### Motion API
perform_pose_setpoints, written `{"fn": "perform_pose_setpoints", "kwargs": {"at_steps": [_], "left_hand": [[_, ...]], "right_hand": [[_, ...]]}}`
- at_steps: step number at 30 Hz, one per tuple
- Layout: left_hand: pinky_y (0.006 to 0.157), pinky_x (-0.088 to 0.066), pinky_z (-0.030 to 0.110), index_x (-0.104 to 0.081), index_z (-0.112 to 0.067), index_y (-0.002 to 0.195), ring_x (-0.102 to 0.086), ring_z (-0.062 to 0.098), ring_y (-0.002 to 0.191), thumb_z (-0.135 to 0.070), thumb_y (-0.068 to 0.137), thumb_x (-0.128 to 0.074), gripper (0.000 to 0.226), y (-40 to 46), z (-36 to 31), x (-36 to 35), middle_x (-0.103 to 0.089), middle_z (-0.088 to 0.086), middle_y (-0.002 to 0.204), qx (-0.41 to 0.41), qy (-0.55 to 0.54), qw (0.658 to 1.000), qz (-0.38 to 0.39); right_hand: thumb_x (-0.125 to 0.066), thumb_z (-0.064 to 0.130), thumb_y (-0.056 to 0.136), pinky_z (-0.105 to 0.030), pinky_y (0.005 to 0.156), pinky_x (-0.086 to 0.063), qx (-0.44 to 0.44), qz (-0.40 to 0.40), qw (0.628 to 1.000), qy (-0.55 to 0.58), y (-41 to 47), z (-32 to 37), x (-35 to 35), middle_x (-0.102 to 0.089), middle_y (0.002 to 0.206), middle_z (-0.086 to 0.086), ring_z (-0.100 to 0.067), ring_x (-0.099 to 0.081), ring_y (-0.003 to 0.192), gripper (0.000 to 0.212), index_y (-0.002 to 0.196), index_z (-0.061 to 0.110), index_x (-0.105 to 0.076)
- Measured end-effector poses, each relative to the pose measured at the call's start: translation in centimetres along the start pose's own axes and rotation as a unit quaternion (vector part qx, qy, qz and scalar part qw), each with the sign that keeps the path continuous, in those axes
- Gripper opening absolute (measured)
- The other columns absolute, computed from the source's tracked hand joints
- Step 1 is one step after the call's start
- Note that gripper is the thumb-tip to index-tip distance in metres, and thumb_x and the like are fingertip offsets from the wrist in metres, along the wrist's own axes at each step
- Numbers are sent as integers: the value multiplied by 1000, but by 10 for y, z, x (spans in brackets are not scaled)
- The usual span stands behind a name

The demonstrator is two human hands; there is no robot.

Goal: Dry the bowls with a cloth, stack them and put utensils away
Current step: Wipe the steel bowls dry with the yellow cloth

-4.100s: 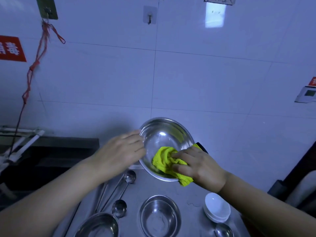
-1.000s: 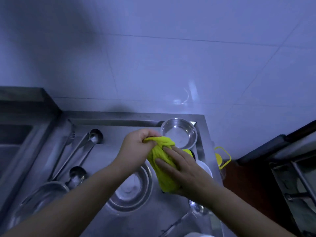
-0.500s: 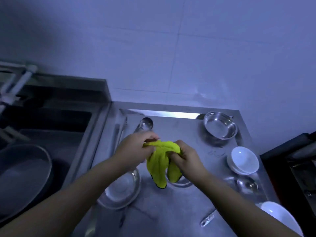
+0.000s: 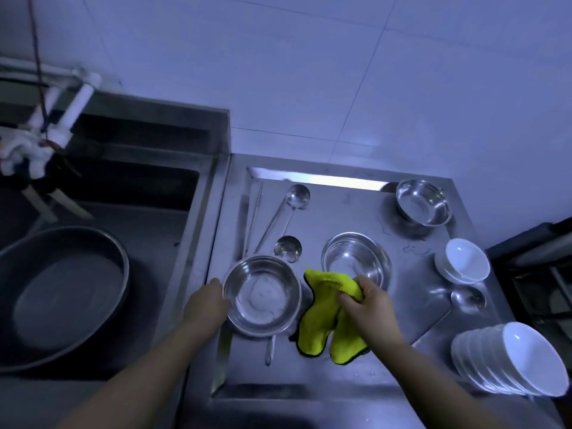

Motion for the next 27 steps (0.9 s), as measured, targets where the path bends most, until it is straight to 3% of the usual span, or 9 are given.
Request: {"fn": "perform_pose_setpoints", "kwargs": {"at_steps": [3, 5, 10, 14, 17, 21, 23, 27], "left_hand": [[60, -33, 29, -42, -9, 86, -47, 22, 73, -13, 86, -58, 16, -1, 8, -6, -48, 4, 80, 30, -51, 998, -9], [59, -33, 31, -43, -9, 83, -47, 23, 71, -11, 84, -58, 15, -2, 9, -3, -50, 5, 76, 40, -81, 995, -30], [55, -34, 35, -35, -19, 68, -48, 25, 64, -7, 85, -52, 27, -12, -30, 27, -49, 2, 67, -68, -129, 985, -91], [54, -38, 35, -40, -17, 74, -49, 22, 62, -5, 88, -48, 20, -34, -79, 65, -49, 1, 76, -200, -58, 963, -168], [50, -46, 36, -48, -13, 81, -53, 25, 60, 3, 77, -62, 22, -53, -112, 86, -52, 4, 79, -274, 23, 939, -205], [35, -33, 29, -53, -10, 73, -47, 25, 44, 9, 59, -76, 33, -77, -152, 116, -50, 6, 66, -318, 105, 904, -266], [33, -32, 28, -55, -8, 73, -46, 25, 42, 11, 57, -76, 32, -91, -169, 134, -50, 6, 64, -322, 112, 891, -299], [37, -41, 36, -55, -8, 79, -51, 30, 49, 5, 75, -65, 17, -126, -199, 172, -54, 9, 77, -328, 25, 874, -359]], "right_hand": [[-68, 15, 81, -21, 50, -37, -30, -12, 999, 7, -4, -5, -1, -52, 61, 0, -10, -49, 58, 20, 71, 12, -50], [-68, 13, 81, -23, 50, -37, -48, -26, 998, 18, -7, -9, 1, -52, 61, -1, -12, -48, 58, 20, 71, 11, -51], [-67, 14, 82, -27, 50, -37, -65, -63, 995, 50, -14, -11, 17, -55, 61, -6, -17, -49, 58, 17, 71, 8, -56], [-70, 27, 83, -29, 50, -37, -70, -74, 994, 44, -19, -7, 30, -56, 61, -8, -19, -51, 58, 30, 70, 3, -56], [-69, 32, 84, -34, 58, -42, -67, -86, 994, 30, -21, 0, 41, -60, 64, -10, -23, -57, 65, 34, 71, 2, -57], [-66, 36, 84, -34, 61, -44, -36, -78, 996, 26, -25, 21, 53, -61, 64, -6, -21, -59, 66, 33, 70, 7, -59], [-64, 36, 86, -34, 63, -46, -15, -72, 995, 64, -27, 39, 60, -62, 64, -5, -21, -60, 66, 31, 73, 8, -62], [-59, 34, 91, -35, 70, -50, 3, -125, 964, 235, -24, 73, 88, -67, 76, -6, -22, -62, 76, 25, 83, 11, -64]]}}
Point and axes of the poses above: each hand's wrist, its own y-axis towards the middle knuckle, its own x-axis out of the back of the hand, z = x × y, the point moved 9 cm from there along y, towards the middle knuckle
